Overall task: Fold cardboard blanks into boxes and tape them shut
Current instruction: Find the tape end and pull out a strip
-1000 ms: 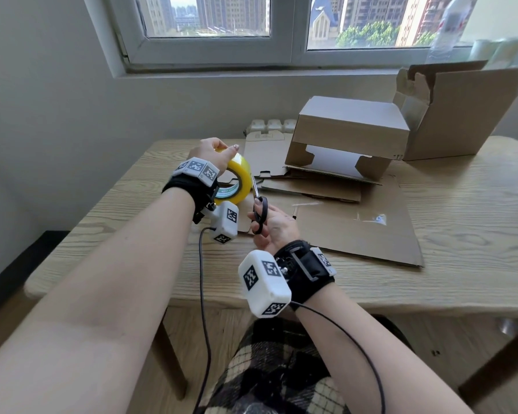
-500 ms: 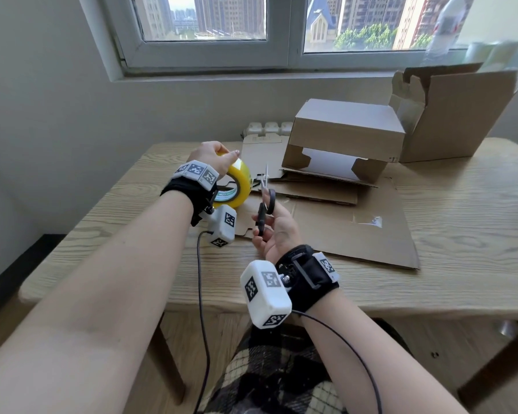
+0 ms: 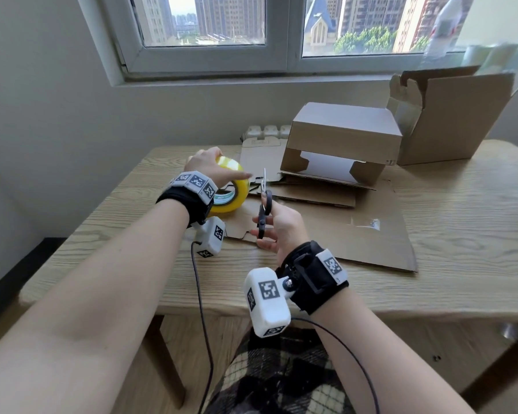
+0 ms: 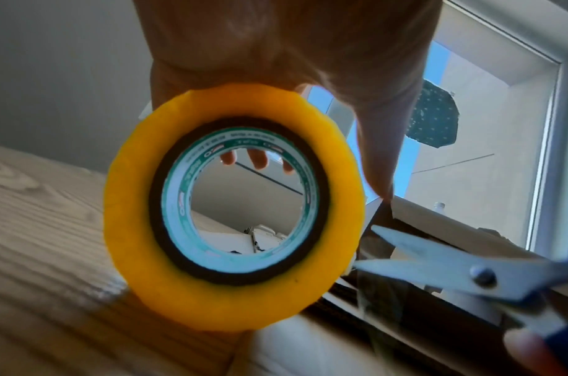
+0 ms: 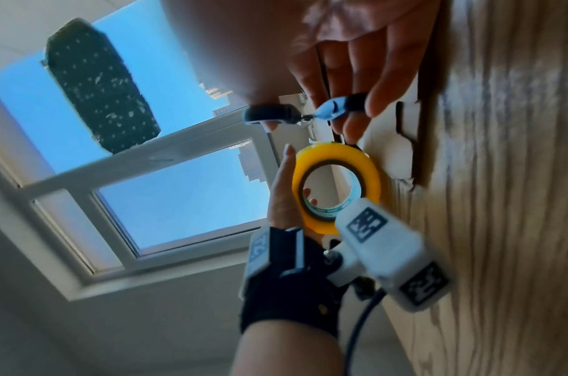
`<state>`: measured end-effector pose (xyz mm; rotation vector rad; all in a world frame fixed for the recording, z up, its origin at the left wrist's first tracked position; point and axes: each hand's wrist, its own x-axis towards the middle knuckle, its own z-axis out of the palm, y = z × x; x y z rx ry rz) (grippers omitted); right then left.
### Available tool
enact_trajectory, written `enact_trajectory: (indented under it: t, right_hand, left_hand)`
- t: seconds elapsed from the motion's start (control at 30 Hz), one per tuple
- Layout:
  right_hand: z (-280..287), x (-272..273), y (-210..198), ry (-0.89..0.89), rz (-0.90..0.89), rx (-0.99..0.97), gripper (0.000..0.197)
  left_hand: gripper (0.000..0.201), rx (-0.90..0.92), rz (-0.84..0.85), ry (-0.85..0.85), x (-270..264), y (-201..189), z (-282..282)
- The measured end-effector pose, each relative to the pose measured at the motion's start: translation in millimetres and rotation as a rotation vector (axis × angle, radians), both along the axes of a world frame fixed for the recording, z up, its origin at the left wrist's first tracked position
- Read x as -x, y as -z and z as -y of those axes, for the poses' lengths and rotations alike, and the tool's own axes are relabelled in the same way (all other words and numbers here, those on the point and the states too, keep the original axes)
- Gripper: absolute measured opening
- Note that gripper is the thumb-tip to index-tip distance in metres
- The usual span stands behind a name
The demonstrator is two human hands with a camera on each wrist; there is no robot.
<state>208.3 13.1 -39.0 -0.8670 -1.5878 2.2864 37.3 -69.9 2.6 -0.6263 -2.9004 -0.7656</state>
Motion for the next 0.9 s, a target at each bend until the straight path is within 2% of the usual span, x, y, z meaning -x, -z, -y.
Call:
enact_trajectory:
  t: [0.1,0.13,0.2,0.3,0.43,0.6,0.77,0.9]
  right_hand:
    - [4.3,1.0,4.6,-0.012,0.004,-0.091,0.027]
    - [7.1,1.4,6.2,-0.019,0.011,-0.146,0.027]
    - [12.0,2.2,8.9,-0.053,0.033,-0.288,0.039]
    - [20.0,-1.3,8.8,-0.124,0.066,-0.561,0.027]
    - [29.7,-2.4,9.8,-0.217,0.134,-0.911,0.029]
    - [31.1,-1.6,8.9,-0.233,0.210,-1.145,0.029]
    - [18.9,-1.2,7.1,-0.215,0.181,-1.155,0.023]
    - [-2.3,-2.6,6.9,-0.125,0.092,-1.013,0.013]
  left_hand:
    - [0.089,0.000,0.024,-0.002,1.6,-3.0,4.7]
    - [0.088,-0.032,0.028,-0.018,2.7,-4.3,6.8]
    - [0.085,-0.057,-0.014,-0.079,1.9,-7.3,10.7]
    - [0.072,0.016,-0.129,-0.110,-0.2,-10.8,15.1]
    - [0.068,0.103,-0.148,-0.021,-3.5,-12.1,16.1]
    - [0.056,0.353,-0.249,0.137,-16.0,-9.8,2.1]
    - [0.041,0.434,-0.272,0.210,-24.6,-7.0,-7.5]
    - [0.031,0.339,-0.225,0.201,-28.9,-10.2,-7.5]
